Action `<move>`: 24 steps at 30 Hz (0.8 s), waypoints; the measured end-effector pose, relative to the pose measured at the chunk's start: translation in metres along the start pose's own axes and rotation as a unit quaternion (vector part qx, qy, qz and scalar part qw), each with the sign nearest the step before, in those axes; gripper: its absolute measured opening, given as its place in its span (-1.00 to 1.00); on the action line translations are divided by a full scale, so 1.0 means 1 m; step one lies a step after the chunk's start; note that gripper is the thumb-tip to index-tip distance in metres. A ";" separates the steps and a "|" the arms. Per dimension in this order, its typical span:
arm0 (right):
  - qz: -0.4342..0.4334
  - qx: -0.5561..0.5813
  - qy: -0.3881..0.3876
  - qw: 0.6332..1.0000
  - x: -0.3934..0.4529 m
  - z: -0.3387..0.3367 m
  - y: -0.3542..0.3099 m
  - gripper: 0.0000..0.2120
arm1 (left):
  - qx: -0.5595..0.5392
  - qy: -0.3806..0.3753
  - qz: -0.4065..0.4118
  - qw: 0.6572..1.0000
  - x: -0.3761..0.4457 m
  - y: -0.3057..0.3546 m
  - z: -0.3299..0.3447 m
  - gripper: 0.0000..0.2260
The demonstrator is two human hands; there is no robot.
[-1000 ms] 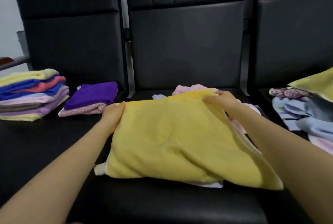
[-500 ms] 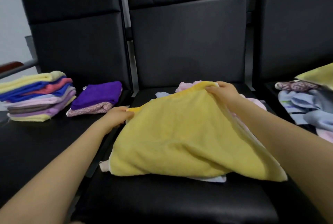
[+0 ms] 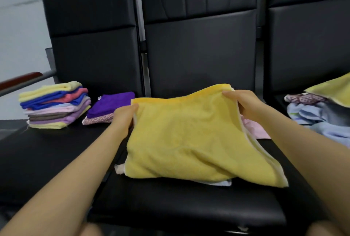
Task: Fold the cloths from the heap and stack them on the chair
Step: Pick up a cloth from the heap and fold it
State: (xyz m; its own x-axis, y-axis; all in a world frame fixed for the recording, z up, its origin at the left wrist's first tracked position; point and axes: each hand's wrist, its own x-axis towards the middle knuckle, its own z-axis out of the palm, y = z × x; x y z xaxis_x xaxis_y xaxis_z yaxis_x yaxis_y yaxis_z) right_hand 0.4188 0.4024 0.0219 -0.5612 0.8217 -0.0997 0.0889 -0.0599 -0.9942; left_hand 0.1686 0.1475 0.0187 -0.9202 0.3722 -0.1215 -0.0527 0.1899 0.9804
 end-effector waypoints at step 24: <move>-0.009 0.178 0.034 0.983 -0.120 -0.006 -0.076 -0.62 | -0.174 0.003 0.025 0.984 -0.120 0.080 -0.053 -0.80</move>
State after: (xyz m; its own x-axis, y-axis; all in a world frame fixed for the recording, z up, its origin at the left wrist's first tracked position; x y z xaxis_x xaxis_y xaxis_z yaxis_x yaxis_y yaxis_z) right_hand 0.4843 0.3123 0.1100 -0.5026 0.8597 -0.0910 -0.2215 -0.2298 -0.9477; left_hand 0.2539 0.0701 0.1196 -0.9268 0.3684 -0.0723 -0.1368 -0.1520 0.9789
